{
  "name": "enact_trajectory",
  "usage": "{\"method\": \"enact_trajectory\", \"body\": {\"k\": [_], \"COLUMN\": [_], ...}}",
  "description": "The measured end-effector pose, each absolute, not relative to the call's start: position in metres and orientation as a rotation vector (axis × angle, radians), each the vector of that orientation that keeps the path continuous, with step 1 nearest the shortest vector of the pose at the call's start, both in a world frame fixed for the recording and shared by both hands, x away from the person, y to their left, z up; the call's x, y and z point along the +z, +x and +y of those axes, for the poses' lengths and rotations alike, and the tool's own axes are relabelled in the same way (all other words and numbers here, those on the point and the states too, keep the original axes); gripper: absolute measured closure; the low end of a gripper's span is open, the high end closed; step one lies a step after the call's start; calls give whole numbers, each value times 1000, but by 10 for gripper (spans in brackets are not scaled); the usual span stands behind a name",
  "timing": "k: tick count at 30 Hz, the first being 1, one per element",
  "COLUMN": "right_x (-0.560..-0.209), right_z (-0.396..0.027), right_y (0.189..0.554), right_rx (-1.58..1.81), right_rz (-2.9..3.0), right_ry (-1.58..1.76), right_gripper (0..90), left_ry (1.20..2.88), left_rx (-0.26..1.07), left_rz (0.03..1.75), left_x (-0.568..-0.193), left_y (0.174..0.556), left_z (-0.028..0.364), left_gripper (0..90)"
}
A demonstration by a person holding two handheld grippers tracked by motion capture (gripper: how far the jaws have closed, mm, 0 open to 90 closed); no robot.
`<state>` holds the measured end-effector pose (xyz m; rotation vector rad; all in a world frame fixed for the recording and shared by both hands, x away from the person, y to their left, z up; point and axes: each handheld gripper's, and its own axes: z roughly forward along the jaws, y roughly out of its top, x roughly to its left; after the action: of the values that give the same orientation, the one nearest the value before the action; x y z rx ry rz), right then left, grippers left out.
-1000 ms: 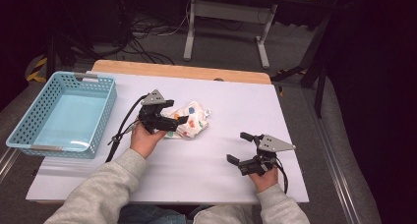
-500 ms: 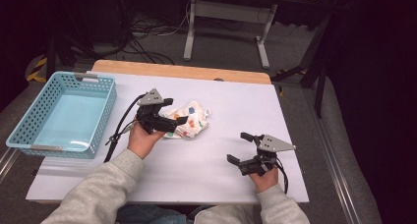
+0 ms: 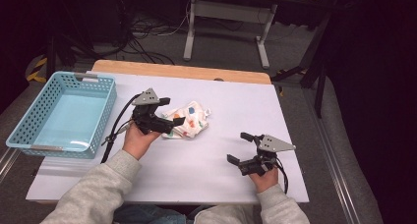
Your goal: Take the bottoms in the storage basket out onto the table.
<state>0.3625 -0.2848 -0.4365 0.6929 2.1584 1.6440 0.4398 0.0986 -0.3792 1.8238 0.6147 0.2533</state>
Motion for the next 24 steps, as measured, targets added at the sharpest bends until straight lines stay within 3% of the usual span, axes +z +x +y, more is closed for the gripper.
{"method": "enact_trajectory", "body": {"k": [24], "right_x": [-436], "right_z": [-284], "right_y": [362], "right_rx": [1649], "right_rz": [2165], "right_ry": [685], "right_gripper": [9], "left_ry": [1824], "left_rx": [205], "left_rz": [630], "left_x": [-399], "left_y": [414], "left_z": [149], "left_gripper": [13]}}
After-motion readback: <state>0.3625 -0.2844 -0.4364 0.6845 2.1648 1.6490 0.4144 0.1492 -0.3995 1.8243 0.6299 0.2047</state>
